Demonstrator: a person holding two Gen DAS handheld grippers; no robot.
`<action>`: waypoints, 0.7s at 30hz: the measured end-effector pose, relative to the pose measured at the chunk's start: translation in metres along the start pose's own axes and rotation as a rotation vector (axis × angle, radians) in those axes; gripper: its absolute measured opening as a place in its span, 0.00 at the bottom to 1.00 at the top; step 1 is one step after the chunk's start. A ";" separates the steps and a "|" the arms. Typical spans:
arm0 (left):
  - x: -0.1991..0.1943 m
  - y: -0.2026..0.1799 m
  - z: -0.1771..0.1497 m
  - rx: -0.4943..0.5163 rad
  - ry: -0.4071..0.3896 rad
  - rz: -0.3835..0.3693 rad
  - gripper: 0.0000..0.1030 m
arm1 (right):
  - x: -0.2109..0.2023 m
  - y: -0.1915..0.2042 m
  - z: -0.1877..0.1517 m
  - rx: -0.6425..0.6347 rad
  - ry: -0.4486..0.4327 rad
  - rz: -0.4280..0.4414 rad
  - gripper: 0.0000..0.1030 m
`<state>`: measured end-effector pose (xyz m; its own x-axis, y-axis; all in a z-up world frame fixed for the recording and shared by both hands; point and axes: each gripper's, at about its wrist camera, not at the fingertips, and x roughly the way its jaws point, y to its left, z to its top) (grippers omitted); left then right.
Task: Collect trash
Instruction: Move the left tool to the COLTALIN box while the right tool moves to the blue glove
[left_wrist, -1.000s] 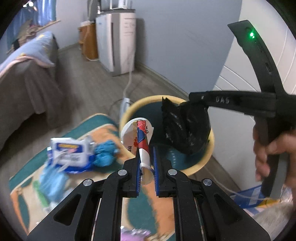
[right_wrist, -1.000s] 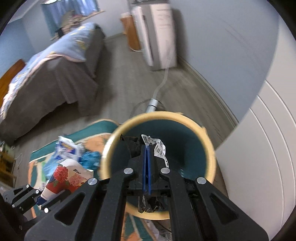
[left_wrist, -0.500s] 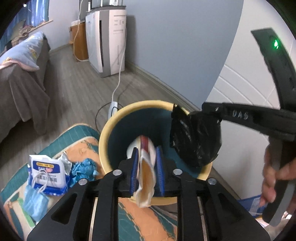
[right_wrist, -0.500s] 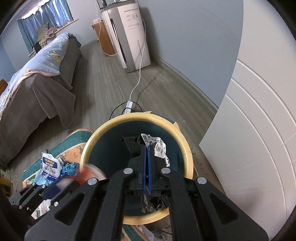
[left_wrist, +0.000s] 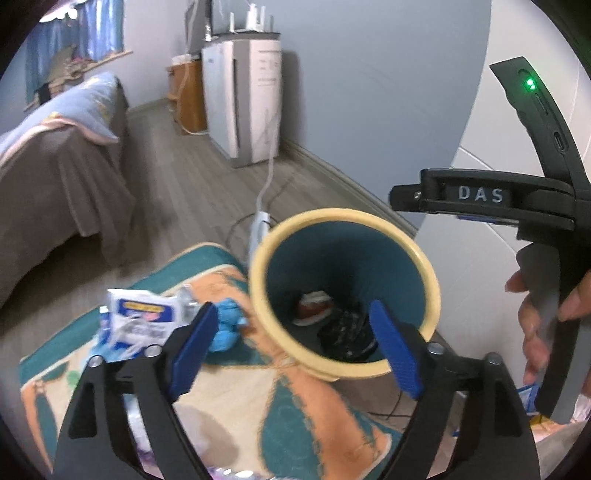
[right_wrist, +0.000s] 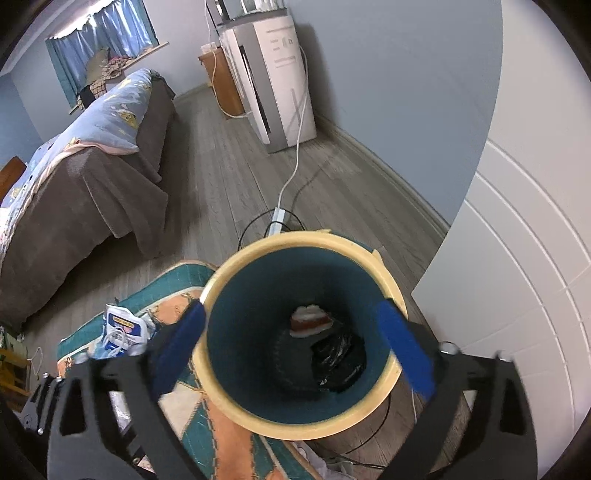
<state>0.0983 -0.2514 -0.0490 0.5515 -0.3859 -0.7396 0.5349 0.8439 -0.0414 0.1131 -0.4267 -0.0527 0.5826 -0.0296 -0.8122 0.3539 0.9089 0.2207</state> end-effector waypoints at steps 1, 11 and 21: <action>-0.004 0.005 0.001 -0.005 -0.004 0.013 0.88 | -0.004 0.005 0.000 -0.002 -0.007 0.004 0.95; -0.087 0.057 -0.010 -0.040 -0.061 0.151 0.94 | -0.031 0.082 -0.009 -0.119 -0.047 0.077 0.95; -0.147 0.130 -0.047 -0.271 -0.100 0.253 0.95 | -0.024 0.138 -0.040 -0.165 0.021 0.137 0.95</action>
<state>0.0571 -0.0674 0.0225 0.7109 -0.1760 -0.6809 0.1925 0.9799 -0.0523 0.1190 -0.2842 -0.0242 0.6008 0.1059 -0.7923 0.1467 0.9597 0.2395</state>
